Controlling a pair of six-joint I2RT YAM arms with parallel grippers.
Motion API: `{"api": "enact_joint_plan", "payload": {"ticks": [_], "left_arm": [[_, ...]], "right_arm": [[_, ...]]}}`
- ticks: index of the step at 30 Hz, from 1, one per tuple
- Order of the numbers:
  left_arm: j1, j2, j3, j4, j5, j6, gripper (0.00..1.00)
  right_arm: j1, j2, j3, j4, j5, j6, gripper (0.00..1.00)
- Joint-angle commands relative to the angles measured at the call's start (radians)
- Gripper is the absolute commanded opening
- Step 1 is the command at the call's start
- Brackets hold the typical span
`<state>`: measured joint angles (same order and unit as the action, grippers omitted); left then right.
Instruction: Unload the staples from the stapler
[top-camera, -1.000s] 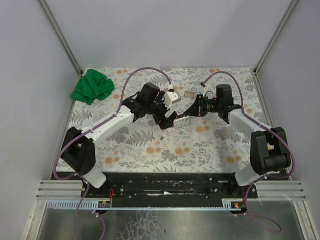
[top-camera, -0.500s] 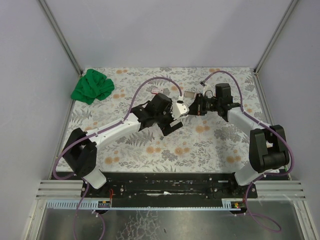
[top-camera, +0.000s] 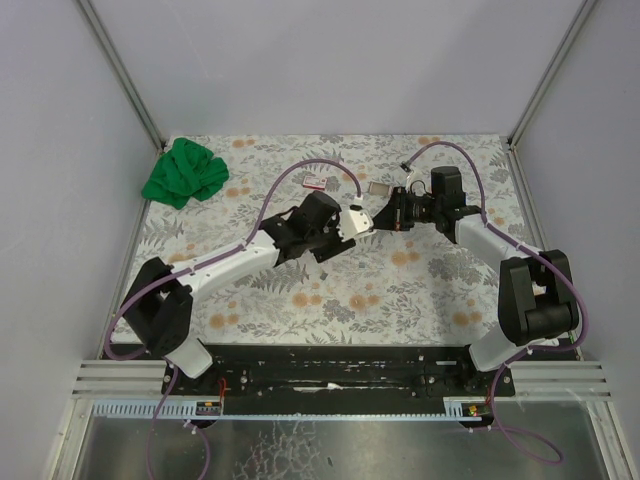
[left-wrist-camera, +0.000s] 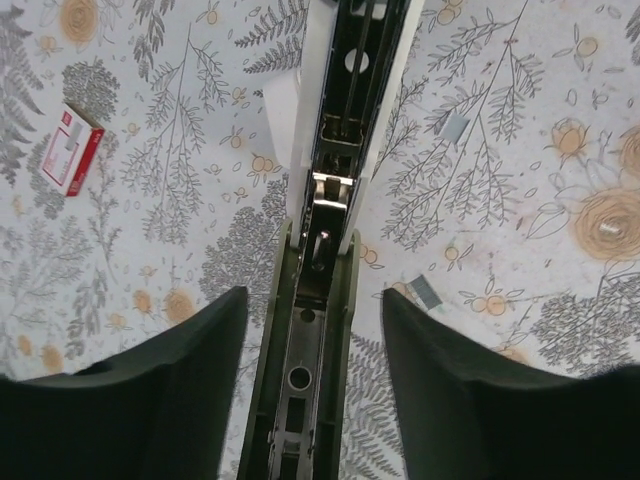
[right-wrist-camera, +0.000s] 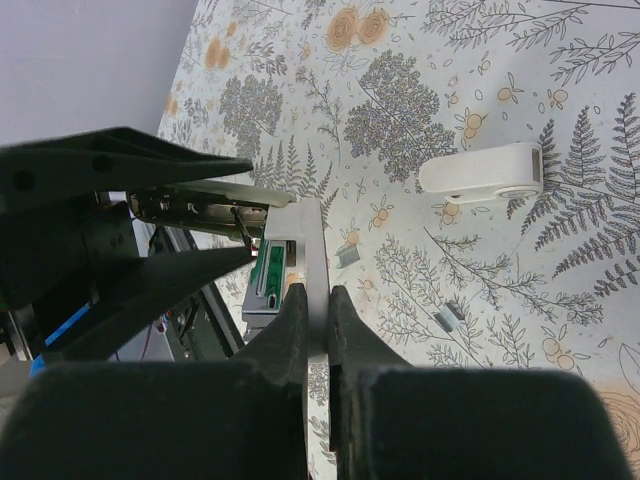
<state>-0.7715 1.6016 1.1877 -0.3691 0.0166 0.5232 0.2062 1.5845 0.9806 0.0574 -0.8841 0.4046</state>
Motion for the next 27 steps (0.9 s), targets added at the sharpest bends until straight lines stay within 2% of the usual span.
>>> {"api": "enact_joint_plan", "payload": {"ticks": [1, 9, 10, 12, 13, 15, 18, 20, 27], "left_arm": [[0.0, -0.044, -0.021, 0.058, -0.019, 0.027, 0.45], [0.0, -0.057, -0.033, 0.061, -0.017, 0.029, 0.02], [0.0, -0.057, -0.033, 0.061, -0.017, 0.028, 0.0], [0.0, -0.063, -0.033, 0.061, -0.012, 0.028, 0.0], [0.0, -0.065, -0.034, 0.059, -0.007, 0.028, 0.0], [-0.001, -0.066, -0.032, 0.057, 0.002, 0.027, 0.0], [0.0, -0.067, -0.031, 0.051, 0.01, 0.028, 0.0], [0.0, -0.069, -0.033, 0.047, 0.013, 0.026, 0.0], [0.0, -0.069, -0.032, 0.034, 0.017, 0.032, 0.0]], "right_arm": [[-0.009, -0.016, 0.03, 0.035, -0.051, 0.019, 0.0], [-0.012, -0.013, 0.03, 0.039, -0.058, 0.022, 0.0], [-0.014, -0.011, 0.03, 0.041, -0.062, 0.02, 0.0], [-0.015, -0.008, 0.031, 0.045, -0.069, 0.017, 0.0], [-0.014, -0.006, 0.033, 0.047, -0.072, 0.011, 0.03], [-0.016, -0.002, 0.035, 0.043, -0.074, -0.003, 0.19], [-0.017, -0.002, 0.038, 0.042, -0.076, -0.018, 0.3], [-0.017, -0.004, 0.04, 0.037, -0.071, -0.026, 0.34], [-0.016, -0.027, 0.049, -0.005, -0.011, -0.086, 0.38]]}}
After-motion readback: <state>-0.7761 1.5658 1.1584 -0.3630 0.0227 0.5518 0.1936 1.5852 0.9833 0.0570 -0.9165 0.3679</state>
